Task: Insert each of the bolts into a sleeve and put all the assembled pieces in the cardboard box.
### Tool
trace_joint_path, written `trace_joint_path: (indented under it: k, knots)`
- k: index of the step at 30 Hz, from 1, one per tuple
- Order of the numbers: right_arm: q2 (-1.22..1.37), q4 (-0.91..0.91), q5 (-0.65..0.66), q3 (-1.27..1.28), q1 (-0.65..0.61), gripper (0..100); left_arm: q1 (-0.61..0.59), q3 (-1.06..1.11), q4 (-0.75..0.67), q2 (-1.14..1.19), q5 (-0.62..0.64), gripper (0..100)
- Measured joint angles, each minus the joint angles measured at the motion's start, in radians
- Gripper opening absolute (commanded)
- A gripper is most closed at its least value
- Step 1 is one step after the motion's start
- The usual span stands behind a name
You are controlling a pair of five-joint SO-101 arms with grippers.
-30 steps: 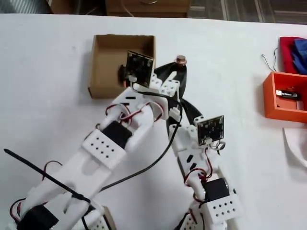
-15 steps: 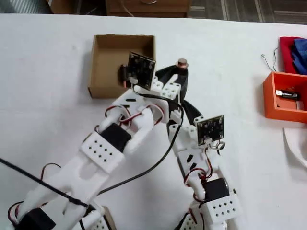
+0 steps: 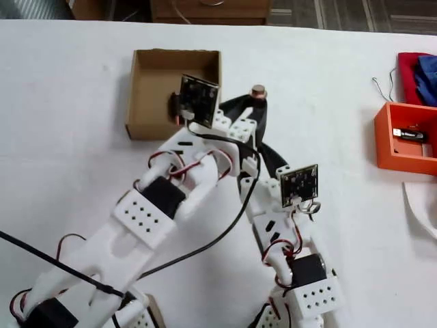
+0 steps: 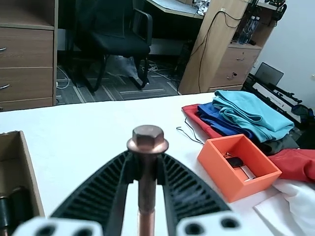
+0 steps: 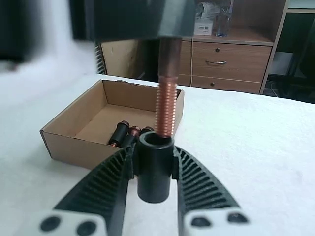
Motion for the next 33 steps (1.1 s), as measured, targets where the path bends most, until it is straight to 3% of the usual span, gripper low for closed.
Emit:
trace_joint_path:
  k: [33]
  knots:
    - [0.000, 0.000, 0.000, 0.002, 0.000, 2.1, -0.029, 0.000, 0.078, -0.063, 0.025, 2]
